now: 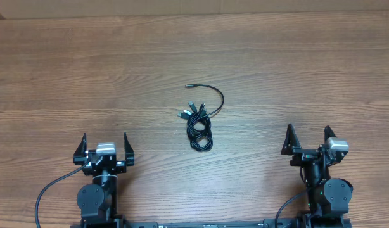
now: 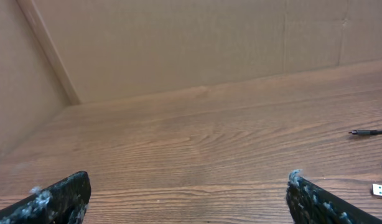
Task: Untangle cables
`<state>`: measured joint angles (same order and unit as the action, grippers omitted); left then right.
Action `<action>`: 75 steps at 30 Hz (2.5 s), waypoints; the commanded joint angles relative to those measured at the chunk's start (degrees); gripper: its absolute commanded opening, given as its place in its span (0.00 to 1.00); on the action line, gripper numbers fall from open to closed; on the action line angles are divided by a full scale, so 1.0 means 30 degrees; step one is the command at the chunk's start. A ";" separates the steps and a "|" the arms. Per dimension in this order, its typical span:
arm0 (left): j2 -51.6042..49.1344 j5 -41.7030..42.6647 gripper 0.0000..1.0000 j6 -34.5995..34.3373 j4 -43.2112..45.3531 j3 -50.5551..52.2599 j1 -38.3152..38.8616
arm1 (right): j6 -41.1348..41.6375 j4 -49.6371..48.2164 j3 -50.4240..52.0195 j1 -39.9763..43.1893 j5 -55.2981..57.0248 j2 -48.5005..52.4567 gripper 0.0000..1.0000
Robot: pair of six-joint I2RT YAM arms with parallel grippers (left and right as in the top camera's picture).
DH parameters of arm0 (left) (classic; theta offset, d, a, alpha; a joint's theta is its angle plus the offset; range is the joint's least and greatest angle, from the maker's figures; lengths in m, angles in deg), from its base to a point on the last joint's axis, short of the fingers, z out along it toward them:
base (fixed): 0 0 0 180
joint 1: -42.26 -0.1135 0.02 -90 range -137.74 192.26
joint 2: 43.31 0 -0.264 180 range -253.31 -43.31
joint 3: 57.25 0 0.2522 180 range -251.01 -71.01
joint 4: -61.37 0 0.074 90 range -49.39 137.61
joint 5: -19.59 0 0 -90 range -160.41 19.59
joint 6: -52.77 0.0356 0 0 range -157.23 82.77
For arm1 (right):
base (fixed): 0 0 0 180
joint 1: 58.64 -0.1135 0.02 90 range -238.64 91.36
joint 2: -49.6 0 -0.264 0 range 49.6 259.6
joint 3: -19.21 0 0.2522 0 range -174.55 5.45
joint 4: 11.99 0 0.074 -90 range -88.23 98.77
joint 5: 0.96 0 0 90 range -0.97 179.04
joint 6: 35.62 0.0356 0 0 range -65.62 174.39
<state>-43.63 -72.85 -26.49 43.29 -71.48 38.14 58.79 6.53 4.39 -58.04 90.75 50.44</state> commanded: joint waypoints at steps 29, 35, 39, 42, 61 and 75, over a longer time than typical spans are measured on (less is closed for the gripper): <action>0.0007 -0.0299 1.00 0.0299 0.0051 0.0066 -0.0015 | -0.0131 -0.0029 0.0197 -0.0109 -0.0051 -0.0226 1.00; 0.0007 -0.0306 1.00 0.0291 0.0051 0.0066 -0.0015 | -0.0131 -0.0029 0.0197 -0.0109 -0.0051 -0.0226 1.00; 0.0007 -0.0299 1.00 0.0291 0.0051 0.0066 -0.0015 | -0.0131 -0.0029 0.0197 -0.0109 -0.0051 -0.0226 1.00; 0.0007 -0.0306 1.00 0.0291 0.0051 0.0066 -0.0015 | -0.0131 -0.0029 0.0197 -0.0109 -0.0051 -0.0226 1.00; 0.0007 -0.0299 1.00 0.0291 0.0051 0.0066 -0.0015 | -0.0131 -0.0029 0.0197 -0.0109 -0.0051 -0.0226 1.00; 0.0007 -0.0364 0.99 -0.1428 0.0080 0.0066 -0.0029 | -0.0131 -0.0029 0.0197 -0.0109 -0.0051 -0.0226 1.00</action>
<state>-43.63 -73.52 -26.81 43.31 -71.48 38.14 58.81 6.55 4.39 -58.04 90.75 50.44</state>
